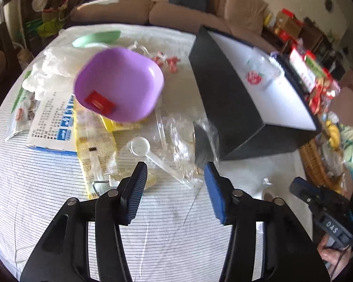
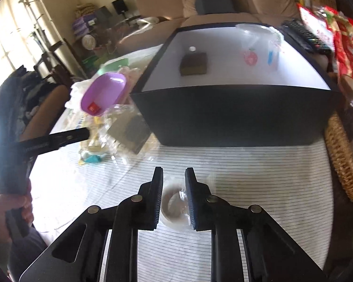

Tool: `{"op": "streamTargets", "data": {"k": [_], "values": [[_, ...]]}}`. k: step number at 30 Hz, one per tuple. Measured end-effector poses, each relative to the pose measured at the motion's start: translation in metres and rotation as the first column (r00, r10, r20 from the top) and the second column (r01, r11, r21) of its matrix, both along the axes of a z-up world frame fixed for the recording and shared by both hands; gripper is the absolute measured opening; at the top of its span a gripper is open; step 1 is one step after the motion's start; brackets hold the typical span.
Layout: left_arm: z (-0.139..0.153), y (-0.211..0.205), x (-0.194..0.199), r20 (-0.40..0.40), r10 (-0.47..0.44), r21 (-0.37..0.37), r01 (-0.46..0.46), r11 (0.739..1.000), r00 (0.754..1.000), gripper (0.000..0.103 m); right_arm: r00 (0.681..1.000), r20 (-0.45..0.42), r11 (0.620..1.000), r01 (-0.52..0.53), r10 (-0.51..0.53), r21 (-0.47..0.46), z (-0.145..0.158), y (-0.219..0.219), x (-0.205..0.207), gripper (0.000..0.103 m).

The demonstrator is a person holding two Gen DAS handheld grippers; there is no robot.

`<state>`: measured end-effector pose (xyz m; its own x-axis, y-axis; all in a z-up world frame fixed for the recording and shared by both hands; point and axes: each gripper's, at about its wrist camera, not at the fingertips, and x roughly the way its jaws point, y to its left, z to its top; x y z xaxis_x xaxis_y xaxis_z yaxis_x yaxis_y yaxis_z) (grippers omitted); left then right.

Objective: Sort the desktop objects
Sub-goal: 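Close the left gripper on the bag of gold clips and lift it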

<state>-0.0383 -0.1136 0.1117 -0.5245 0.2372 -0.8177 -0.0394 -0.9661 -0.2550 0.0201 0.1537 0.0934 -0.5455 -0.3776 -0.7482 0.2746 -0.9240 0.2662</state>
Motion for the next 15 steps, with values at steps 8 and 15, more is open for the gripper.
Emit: {"op": "streamTargets", "data": {"k": [8,15], "values": [[-0.023,0.026,-0.032,0.051,-0.013,-0.133,0.020,0.991,0.999,0.076,1.000,0.025,0.998,0.007,-0.008,0.068,-0.004,0.010,0.001,0.087],[-0.048,0.046,-0.050,0.109,-0.087,-0.153,0.103,0.983,0.990,0.031,0.987,0.136,0.942,-0.124,0.085,0.312,-0.058,-0.030,0.000,0.079]]}}
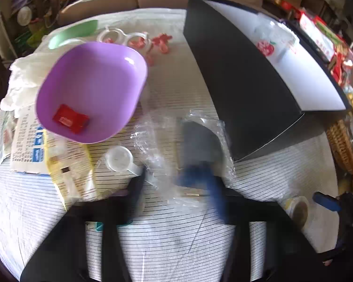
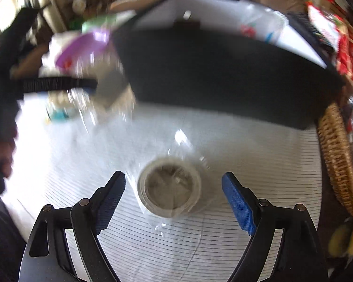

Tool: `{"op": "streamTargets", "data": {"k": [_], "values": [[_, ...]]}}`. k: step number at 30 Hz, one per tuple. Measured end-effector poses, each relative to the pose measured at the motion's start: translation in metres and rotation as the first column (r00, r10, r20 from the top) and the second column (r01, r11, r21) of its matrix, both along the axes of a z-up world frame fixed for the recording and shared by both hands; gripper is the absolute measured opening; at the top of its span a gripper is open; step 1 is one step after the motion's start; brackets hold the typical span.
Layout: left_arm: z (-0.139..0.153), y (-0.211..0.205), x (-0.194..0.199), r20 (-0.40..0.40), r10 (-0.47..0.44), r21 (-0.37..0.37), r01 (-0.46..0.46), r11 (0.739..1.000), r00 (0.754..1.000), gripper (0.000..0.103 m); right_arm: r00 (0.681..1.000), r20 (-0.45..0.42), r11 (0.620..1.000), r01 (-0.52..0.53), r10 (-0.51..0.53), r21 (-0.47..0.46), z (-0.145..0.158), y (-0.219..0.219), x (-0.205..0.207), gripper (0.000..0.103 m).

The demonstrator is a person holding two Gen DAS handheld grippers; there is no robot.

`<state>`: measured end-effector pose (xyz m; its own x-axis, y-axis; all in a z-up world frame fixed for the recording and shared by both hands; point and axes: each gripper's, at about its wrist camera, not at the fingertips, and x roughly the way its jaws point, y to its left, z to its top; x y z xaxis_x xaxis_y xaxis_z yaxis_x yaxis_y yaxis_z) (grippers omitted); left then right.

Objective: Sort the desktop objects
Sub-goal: 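Close the left gripper on the bag of gold clips and lift it, then carry the gold-clip bag with the left gripper over the black box while the right holds the tape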

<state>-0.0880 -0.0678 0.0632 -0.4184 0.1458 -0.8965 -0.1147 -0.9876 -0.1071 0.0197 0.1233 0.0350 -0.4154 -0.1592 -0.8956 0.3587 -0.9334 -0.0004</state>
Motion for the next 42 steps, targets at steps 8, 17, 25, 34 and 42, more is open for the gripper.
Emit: {"op": "streamTargets", "data": {"k": [8,17,25,34,42], "values": [[0.040,-0.010,0.026,-0.051,-0.100,-0.137,0.092,0.986,0.994,0.020,0.999,0.005,0.998,-0.036,0.036,-0.058,0.006,0.008,0.002,0.062],[0.037,0.025,0.090,0.021,-0.256,-0.404,0.242,0.882,0.967,0.020,1.000,-0.008,0.999,0.009,-0.009,-0.035,0.011,0.027,0.010,0.062],[0.004,0.084,0.127,0.056,-0.315,-0.163,0.320,0.933,0.947,0.023,0.999,0.012,0.999,0.041,-0.040,-0.033,0.005,0.034,0.011,0.062],[0.033,0.009,0.126,-0.045,-0.094,0.157,0.100,0.982,0.995,0.073,0.999,0.021,0.997,0.050,-0.048,-0.058,0.005,0.042,0.016,0.063],[0.005,0.033,0.113,-0.083,-0.202,0.012,0.203,0.979,0.976,0.081,0.997,0.007,0.987,0.076,-0.076,-0.141,0.020,0.048,0.016,0.070]]}}
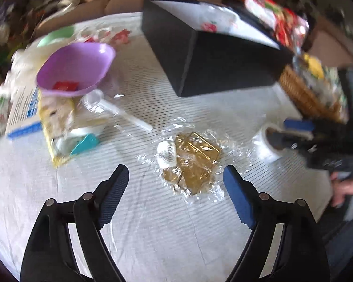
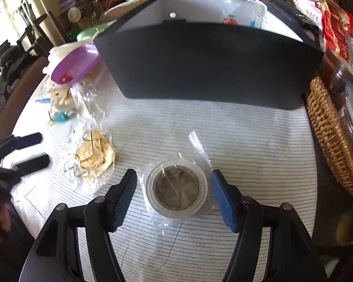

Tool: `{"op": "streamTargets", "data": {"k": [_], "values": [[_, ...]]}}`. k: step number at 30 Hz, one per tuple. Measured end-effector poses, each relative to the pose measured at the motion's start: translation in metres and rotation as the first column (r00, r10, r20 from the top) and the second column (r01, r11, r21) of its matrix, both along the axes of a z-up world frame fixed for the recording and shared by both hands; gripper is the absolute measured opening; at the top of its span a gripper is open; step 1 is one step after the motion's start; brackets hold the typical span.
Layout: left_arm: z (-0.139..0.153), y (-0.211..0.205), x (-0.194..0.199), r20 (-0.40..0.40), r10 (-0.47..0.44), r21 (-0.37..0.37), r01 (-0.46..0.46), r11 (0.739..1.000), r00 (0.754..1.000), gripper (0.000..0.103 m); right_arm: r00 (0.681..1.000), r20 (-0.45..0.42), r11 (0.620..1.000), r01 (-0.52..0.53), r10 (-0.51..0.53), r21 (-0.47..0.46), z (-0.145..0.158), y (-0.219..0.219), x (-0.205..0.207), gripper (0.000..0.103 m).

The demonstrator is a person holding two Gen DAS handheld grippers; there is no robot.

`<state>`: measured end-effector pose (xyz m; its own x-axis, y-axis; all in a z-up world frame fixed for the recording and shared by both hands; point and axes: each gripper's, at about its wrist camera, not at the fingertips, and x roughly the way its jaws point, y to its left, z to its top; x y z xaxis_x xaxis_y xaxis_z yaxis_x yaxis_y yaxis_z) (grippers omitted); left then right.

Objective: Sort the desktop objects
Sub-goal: 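Carry the gold-clip bag with the left gripper over the black box while the right holds the tape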

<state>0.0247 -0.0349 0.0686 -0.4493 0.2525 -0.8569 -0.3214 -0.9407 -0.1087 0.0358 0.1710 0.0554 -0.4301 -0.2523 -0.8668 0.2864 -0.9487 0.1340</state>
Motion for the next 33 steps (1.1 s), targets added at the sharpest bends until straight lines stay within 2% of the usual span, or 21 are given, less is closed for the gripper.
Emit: {"op": "streamTargets", "data": {"k": [5,7,11,16,17,18,19,21,23,26,31,33], "values": [[-0.013,0.022,0.000,-0.017,-0.081,-0.032,0.080,0.996,0.997,0.081,1.000,0.017,1.000,-0.022,0.022,0.004,-0.002,-0.003,0.005,0.076],[-0.018,0.025,-0.003,-0.013,-0.090,-0.048,0.089,0.995,0.996,0.081,0.999,0.022,0.999,-0.031,0.031,0.025,-0.007,-0.003,0.005,0.077],[-0.023,0.024,-0.005,-0.024,-0.096,-0.034,0.096,0.995,0.995,0.080,0.999,0.039,0.995,-0.039,0.036,0.091,-0.022,-0.005,0.000,0.077],[-0.028,0.026,-0.005,-0.040,-0.088,-0.037,0.087,0.996,0.995,0.074,0.998,0.021,0.986,-0.065,0.062,0.152,-0.026,-0.013,-0.002,0.079],[-0.029,0.027,-0.006,-0.042,-0.088,-0.039,0.086,0.996,0.995,0.069,0.997,0.015,0.983,-0.071,0.070,0.168,-0.027,-0.016,-0.001,0.078],[-0.029,0.029,-0.006,-0.045,-0.084,-0.041,0.083,0.996,0.995,0.063,0.997,0.007,0.981,-0.077,0.077,0.176,-0.027,-0.017,0.001,0.073],[-0.029,0.028,-0.007,-0.046,-0.080,-0.038,0.078,0.996,0.996,0.061,0.996,-0.004,0.979,-0.086,0.088,0.182,-0.026,-0.019,0.002,0.065],[-0.027,0.025,-0.007,-0.047,-0.061,-0.008,0.061,0.998,0.997,0.049,0.995,-0.013,0.978,-0.091,0.095,0.190,-0.023,-0.020,0.004,0.063],[-0.023,0.021,-0.008,-0.040,-0.047,0.033,0.049,0.998,0.998,0.046,0.996,-0.006,0.981,-0.086,0.088,0.174,-0.023,-0.019,0.005,0.063],[-0.014,0.018,-0.007,-0.052,-0.047,0.048,0.050,0.998,0.998,0.034,0.996,-0.021,0.984,-0.079,0.084,0.161,-0.017,-0.017,0.006,0.063],[0.001,0.014,-0.009,-0.058,-0.051,0.059,0.055,0.997,0.997,0.032,0.995,-0.059,0.991,-0.070,0.077,0.116,0.001,-0.013,0.007,0.063],[0.001,0.012,-0.011,-0.049,-0.045,0.062,0.048,0.997,0.998,0.035,0.996,-0.057,0.991,-0.064,0.071,0.114,0.003,-0.012,0.009,0.063]]}}
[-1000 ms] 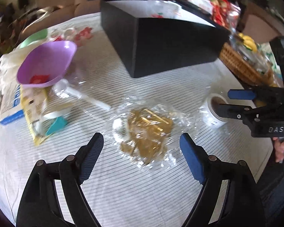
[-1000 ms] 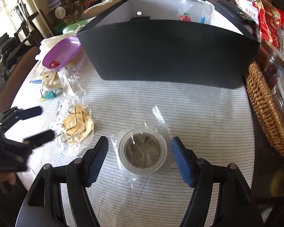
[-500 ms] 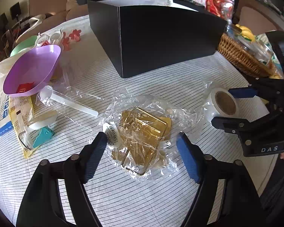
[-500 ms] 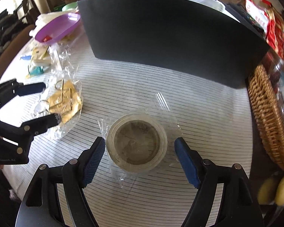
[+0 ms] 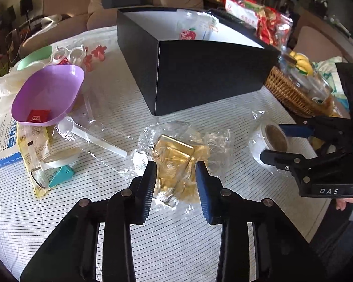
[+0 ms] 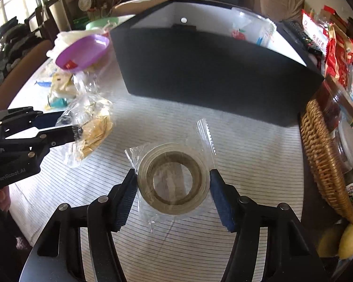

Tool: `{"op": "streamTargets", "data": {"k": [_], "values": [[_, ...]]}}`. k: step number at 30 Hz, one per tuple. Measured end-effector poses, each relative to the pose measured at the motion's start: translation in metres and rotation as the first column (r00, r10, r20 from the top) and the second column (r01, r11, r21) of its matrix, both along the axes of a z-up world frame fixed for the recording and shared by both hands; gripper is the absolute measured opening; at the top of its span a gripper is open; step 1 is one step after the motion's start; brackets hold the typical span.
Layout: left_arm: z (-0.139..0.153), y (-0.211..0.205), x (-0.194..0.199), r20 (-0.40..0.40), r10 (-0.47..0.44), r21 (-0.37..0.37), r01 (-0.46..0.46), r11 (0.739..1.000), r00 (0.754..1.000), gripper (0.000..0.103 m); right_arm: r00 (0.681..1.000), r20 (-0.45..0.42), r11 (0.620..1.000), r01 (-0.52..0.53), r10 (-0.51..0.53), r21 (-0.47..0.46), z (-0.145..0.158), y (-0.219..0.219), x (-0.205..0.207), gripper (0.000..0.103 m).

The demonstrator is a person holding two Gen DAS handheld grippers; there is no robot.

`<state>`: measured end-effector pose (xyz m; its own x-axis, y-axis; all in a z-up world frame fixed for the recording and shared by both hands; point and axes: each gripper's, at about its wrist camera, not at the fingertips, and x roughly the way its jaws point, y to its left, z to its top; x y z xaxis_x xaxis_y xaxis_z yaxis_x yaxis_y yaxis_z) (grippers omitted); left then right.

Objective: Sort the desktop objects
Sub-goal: 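Carry the gold-clip bag with the left gripper over the black box while the right holds the tape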

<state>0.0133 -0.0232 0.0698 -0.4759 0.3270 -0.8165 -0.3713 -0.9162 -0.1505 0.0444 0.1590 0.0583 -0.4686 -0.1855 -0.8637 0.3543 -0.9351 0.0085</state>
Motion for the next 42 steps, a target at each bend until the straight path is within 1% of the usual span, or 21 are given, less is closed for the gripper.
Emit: {"op": "streamTargets", "data": {"k": [1,2,3,4,6,8,11,14,17,18,19,21,22,23,24,28,32,34,37,39,42], "values": [[0.000,-0.002,-0.001,-0.004,0.006,0.008,-0.006,1.000,1.000,0.038,1.000,0.007,1.000,0.007,-0.007,0.001,-0.001,0.001,0.000,0.063],[0.000,-0.006,-0.001,-0.013,0.016,0.016,-0.015,1.000,1.000,0.054,1.000,0.021,1.000,0.014,-0.014,0.001,-0.003,0.003,-0.001,0.063],[-0.001,-0.008,-0.001,-0.018,0.019,0.022,-0.018,1.000,1.000,0.078,0.999,0.031,1.000,0.019,-0.019,0.002,-0.004,0.004,-0.001,0.063],[-0.003,-0.009,-0.002,-0.018,0.012,0.026,-0.012,1.000,1.000,0.086,0.999,0.042,1.000,0.023,-0.023,0.005,-0.007,0.005,0.000,0.063],[-0.008,-0.008,-0.006,-0.021,-0.019,0.000,0.019,1.000,1.000,0.088,0.998,0.051,1.000,0.023,-0.023,0.009,-0.009,0.010,0.003,0.063],[-0.014,-0.002,-0.010,-0.031,-0.065,-0.058,0.063,0.996,0.997,0.088,0.998,0.054,1.000,0.020,-0.021,0.009,-0.010,0.011,0.004,0.063],[-0.022,0.008,-0.018,0.002,-0.157,-0.052,0.157,0.986,0.988,0.088,0.998,0.055,1.000,0.018,-0.018,0.000,-0.009,0.011,0.004,0.063],[-0.035,0.021,-0.024,0.016,-0.211,-0.104,0.211,0.972,0.977,0.089,0.998,0.060,1.000,0.016,-0.016,0.000,-0.010,0.010,0.002,0.063],[-0.044,0.026,-0.025,0.010,-0.222,-0.118,0.221,0.968,0.975,0.083,0.998,0.063,1.000,0.021,-0.021,0.000,-0.010,0.011,0.001,0.063],[-0.045,0.026,-0.023,-0.002,-0.213,-0.118,0.212,0.970,0.977,0.074,0.998,0.063,1.000,0.022,-0.022,0.000,-0.011,0.012,0.001,0.063],[-0.045,0.023,-0.022,-0.010,-0.199,-0.112,0.197,0.974,0.980,0.070,0.998,0.062,1.000,0.023,-0.023,0.001,-0.010,0.012,0.001,0.063],[-0.041,0.014,-0.022,-0.013,-0.149,-0.060,0.148,0.987,0.989,0.053,0.998,0.060,1.000,0.028,-0.028,-0.001,-0.010,0.014,0.000,0.063],[-0.038,0.009,-0.022,-0.009,-0.126,-0.020,0.125,0.992,0.992,0.051,0.998,0.058,1.000,0.031,-0.031,-0.002,-0.009,0.015,0.000,0.063],[-0.036,0.005,-0.022,-0.005,-0.111,0.010,0.111,0.994,0.994,0.046,0.998,0.057,0.999,0.035,-0.035,-0.005,-0.009,0.017,-0.001,0.063],[-0.033,0.003,-0.021,-0.005,-0.104,0.026,0.104,0.994,0.995,0.042,0.998,0.057,0.999,0.037,-0.037,-0.009,-0.008,0.018,-0.001,0.063],[-0.018,-0.002,-0.018,-0.020,-0.084,0.060,0.085,0.995,0.996,0.040,0.998,0.045,0.998,0.038,-0.036,-0.053,0.001,0.020,-0.001,0.063],[0.014,-0.003,-0.012,-0.055,-0.086,0.082,0.090,0.993,0.995,0.039,1.000,0.006,0.996,0.015,-0.014,-0.089,0.021,0.020,0.006,0.063],[0.039,-0.004,-0.010,-0.088,-0.096,0.090,0.104,0.990,0.991,0.039,1.000,-0.002,0.995,0.010,-0.010,-0.100,0.033,0.020,0.011,0.063],[0.082,-0.001,-0.016,-0.130,-0.114,0.085,0.126,0.988,0.985,0.039,0.999,-0.039,0.990,-0.006,0.000,-0.137,0.062,0.023,0.016,0.063],[0.108,0.002,-0.030,-0.135,-0.110,0.106,0.125,0.986,0.985,0.039,0.998,-0.057,0.987,-0.014,0.005,-0.160,0.081,0.024,0.011,0.063],[0.136,0.011,-0.061,-0.147,-0.092,0.106,0.108,0.989,0.985,0.039,0.996,-0.087,0.987,-0.019,0.005,-0.159,0.110,0.028,-0.003,0.063]]}}
